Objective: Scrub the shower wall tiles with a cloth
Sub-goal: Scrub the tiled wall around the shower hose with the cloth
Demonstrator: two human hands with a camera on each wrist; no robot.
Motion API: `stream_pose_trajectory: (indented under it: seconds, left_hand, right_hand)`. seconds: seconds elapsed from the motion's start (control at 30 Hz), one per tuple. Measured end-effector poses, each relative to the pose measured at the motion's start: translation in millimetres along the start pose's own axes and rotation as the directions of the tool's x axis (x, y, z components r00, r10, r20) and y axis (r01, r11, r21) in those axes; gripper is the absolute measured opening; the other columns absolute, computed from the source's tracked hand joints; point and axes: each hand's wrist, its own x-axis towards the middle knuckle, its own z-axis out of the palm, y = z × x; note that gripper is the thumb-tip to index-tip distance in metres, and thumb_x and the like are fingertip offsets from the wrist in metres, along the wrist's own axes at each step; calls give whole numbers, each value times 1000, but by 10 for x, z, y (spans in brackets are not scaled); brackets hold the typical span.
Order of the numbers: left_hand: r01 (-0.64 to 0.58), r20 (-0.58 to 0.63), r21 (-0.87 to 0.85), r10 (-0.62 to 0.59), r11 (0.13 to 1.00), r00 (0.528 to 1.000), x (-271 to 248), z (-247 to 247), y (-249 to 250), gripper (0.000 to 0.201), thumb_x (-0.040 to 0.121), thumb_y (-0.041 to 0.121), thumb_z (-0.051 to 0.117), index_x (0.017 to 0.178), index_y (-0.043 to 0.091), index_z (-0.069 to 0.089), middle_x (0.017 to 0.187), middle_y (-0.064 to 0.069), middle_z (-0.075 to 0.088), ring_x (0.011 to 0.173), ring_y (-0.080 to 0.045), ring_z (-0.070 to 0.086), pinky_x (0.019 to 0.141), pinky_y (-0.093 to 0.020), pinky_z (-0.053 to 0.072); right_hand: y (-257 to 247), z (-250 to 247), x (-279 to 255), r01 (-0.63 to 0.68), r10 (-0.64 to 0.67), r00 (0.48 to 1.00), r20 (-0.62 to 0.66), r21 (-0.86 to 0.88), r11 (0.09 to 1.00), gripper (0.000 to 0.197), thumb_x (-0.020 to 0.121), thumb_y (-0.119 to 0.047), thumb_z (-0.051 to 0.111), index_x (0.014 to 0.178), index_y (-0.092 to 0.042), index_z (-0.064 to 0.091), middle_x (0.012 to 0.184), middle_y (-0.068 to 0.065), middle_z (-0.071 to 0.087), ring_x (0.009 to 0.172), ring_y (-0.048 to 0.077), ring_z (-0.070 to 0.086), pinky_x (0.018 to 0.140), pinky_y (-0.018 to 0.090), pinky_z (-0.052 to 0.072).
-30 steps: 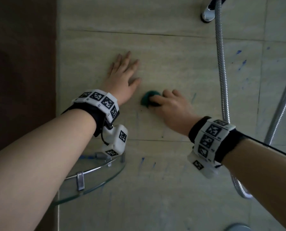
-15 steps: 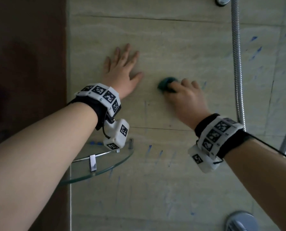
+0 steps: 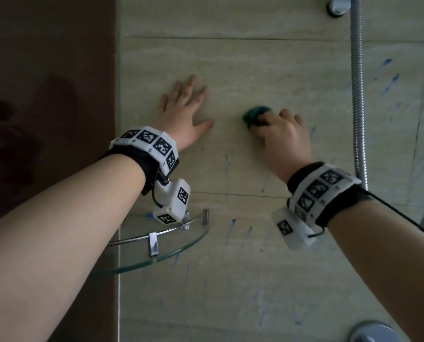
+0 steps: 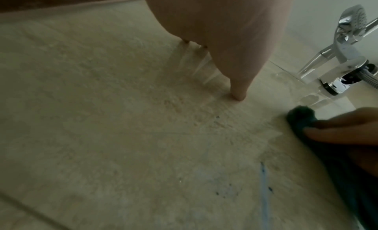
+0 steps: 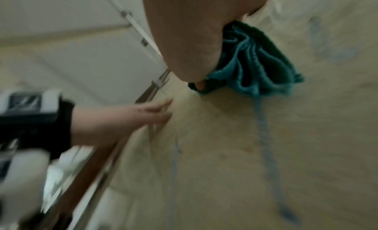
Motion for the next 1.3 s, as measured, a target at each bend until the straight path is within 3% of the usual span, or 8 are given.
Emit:
stream_pose_trajectory:
  seconds: [0.07,0.17,0.4,0.63,0.73,0.93,1.17,1.3]
  left_hand:
    - [-7,0,-4,7,1000,1000,-11,9,-8,72,97,50,44,154,29,5,160,3,-17,147,-22,-14,118,-42,-6]
    - [-14,1,1,14,1000,1000,-32,12,-16,72,96,47,47,154,29,7,160,3,-16,147,-23,-12,118,-42,-6]
    - [-17,32,40,16,999,999,-61,-25,-17,72,96,46,47,154,30,6,160,2,-16,148,-22,-12,119,-41,-7]
    - [-53,30,49,52,997,998,-98,-20,-65,70,97,47,45,153,30,6,160,2,-16,148,-22,-11,119,-41,-7]
    - [-55,36,69,53,996,998,-91,-17,-94,70,97,47,44,153,31,4,160,3,-17,147,-20,-12,118,-39,-8]
    - [-59,25,91,57,994,998,-84,-8,-85,70,97,49,43,153,31,5,160,2,-16,148,-21,-11,118,-38,-7]
    - [-69,24,85,67,994,997,-101,4,-83,69,98,50,39,153,30,3,160,2,-18,147,-20,-13,118,-38,-7]
    - [-64,2,73,64,995,998,-106,15,-67,68,98,48,41,153,30,6,160,2,-16,147,-20,-12,118,-36,-7]
  right_hand:
    - [-45,37,119,-62,60,997,40,52,997,30,87,-2,52,108,-8,72,117,13,62,97,38,49,80,41,35]
    - [-306,173,-44,165,-165,986,-8,107,981,30,77,-4,49,86,-12,76,96,10,68,79,34,55,68,36,40]
    - [-419,399,-666,649,-638,738,219,25,760,44,72,-13,29,71,-21,72,83,-5,65,72,23,53,66,31,25]
    - [-258,220,-24,292,-292,954,-69,-10,956,42,77,-14,34,77,-14,77,89,4,70,70,30,55,63,31,39]
    - [-322,356,-274,385,-384,920,-82,-10,923,40,75,-11,34,75,-15,74,87,2,68,72,28,53,63,31,37]
    - [-245,545,-905,717,-718,681,140,69,694,41,69,-13,33,73,-23,73,90,-9,67,81,19,41,68,30,27]
    - [-83,287,-262,387,-377,913,-156,37,921,37,78,-10,40,72,-15,76,87,1,71,65,26,53,62,29,36]
    - [-165,479,-648,622,-623,782,24,30,782,35,69,-14,35,64,-20,69,83,-5,66,76,21,43,67,30,26]
